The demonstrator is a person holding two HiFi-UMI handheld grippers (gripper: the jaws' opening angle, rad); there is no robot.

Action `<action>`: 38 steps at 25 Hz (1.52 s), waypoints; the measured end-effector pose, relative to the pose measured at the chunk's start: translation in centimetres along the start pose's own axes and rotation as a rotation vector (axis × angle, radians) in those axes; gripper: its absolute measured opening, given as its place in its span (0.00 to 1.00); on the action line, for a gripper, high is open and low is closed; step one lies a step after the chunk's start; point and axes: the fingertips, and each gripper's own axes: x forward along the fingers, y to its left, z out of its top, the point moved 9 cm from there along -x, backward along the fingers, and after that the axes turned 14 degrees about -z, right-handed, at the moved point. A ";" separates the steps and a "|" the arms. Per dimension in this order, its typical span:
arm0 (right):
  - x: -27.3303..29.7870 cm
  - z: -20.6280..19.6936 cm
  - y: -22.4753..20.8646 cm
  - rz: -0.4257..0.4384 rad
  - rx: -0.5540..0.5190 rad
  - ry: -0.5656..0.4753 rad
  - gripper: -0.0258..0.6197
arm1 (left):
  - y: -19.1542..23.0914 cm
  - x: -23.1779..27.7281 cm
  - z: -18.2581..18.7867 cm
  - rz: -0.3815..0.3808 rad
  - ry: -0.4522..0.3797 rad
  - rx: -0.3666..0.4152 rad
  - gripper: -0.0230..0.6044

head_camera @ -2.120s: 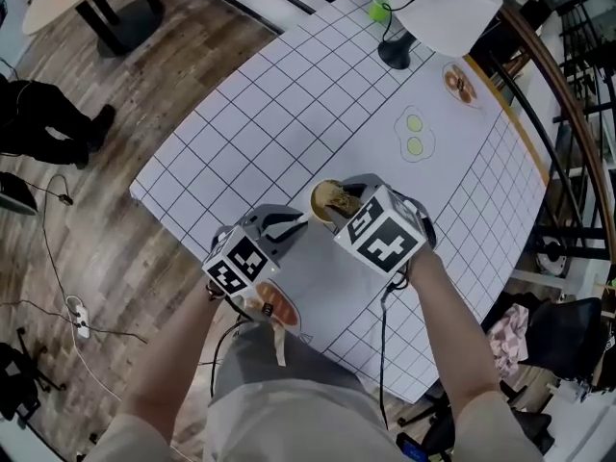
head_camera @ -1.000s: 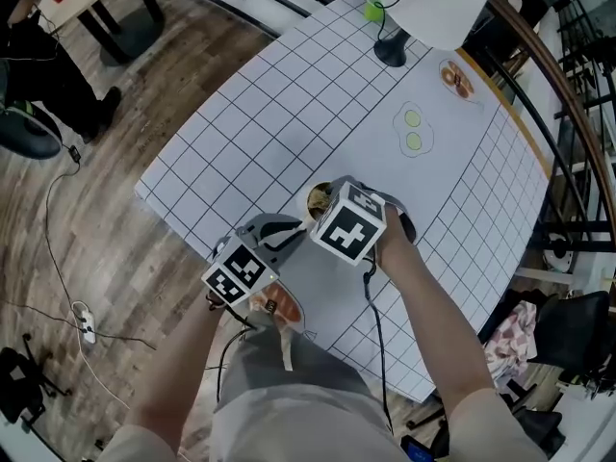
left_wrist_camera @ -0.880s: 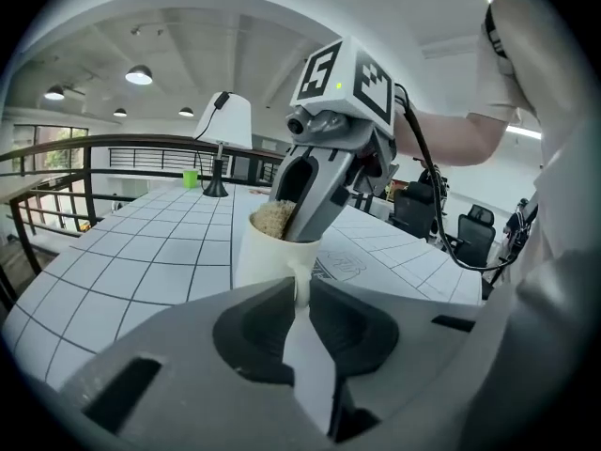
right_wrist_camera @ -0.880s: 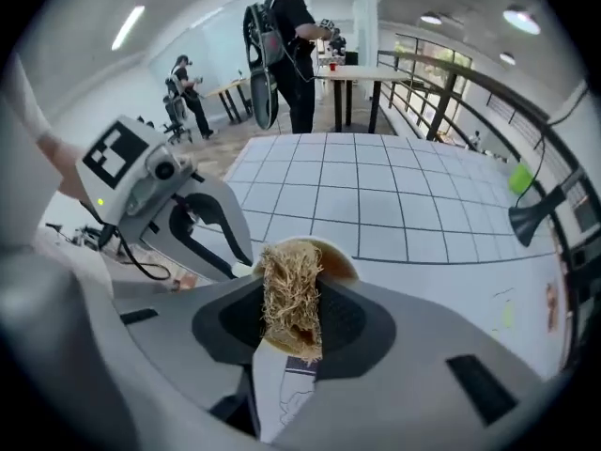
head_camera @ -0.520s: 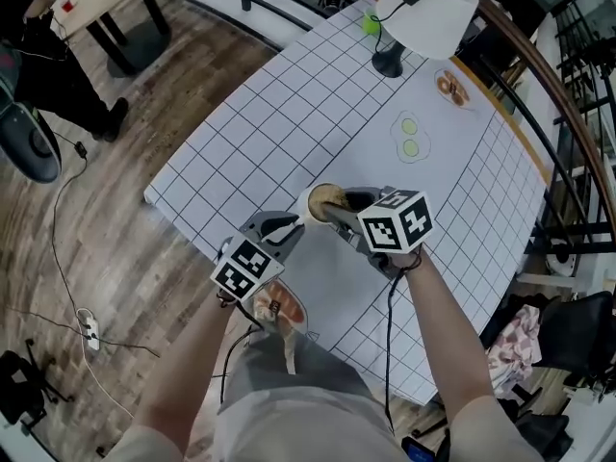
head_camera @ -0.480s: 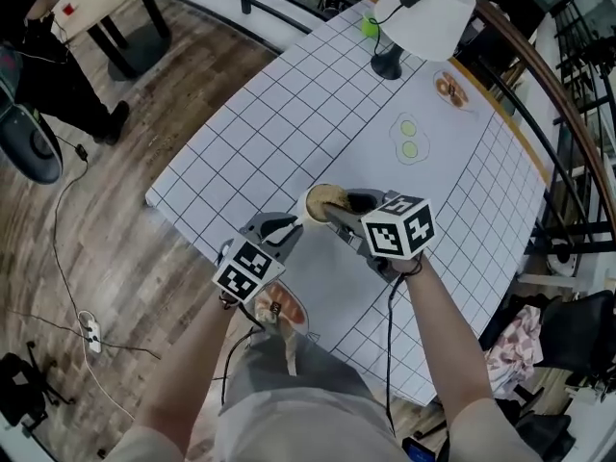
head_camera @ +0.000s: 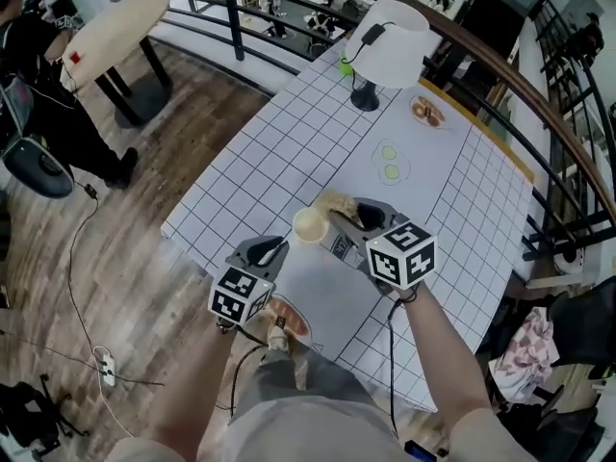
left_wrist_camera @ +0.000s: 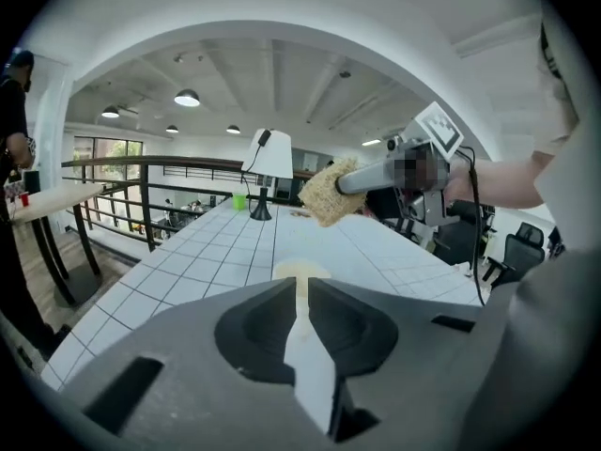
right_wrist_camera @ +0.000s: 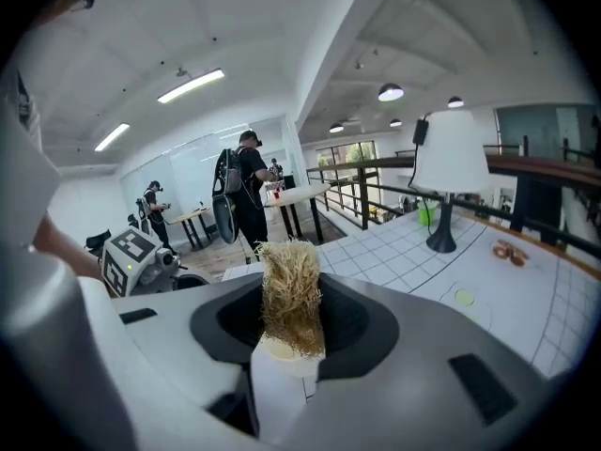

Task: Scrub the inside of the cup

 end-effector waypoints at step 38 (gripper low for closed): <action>-28.7 13.8 12.5 -0.257 -0.344 -0.741 0.25 | -19.1 -21.5 23.6 0.119 -0.556 0.576 0.06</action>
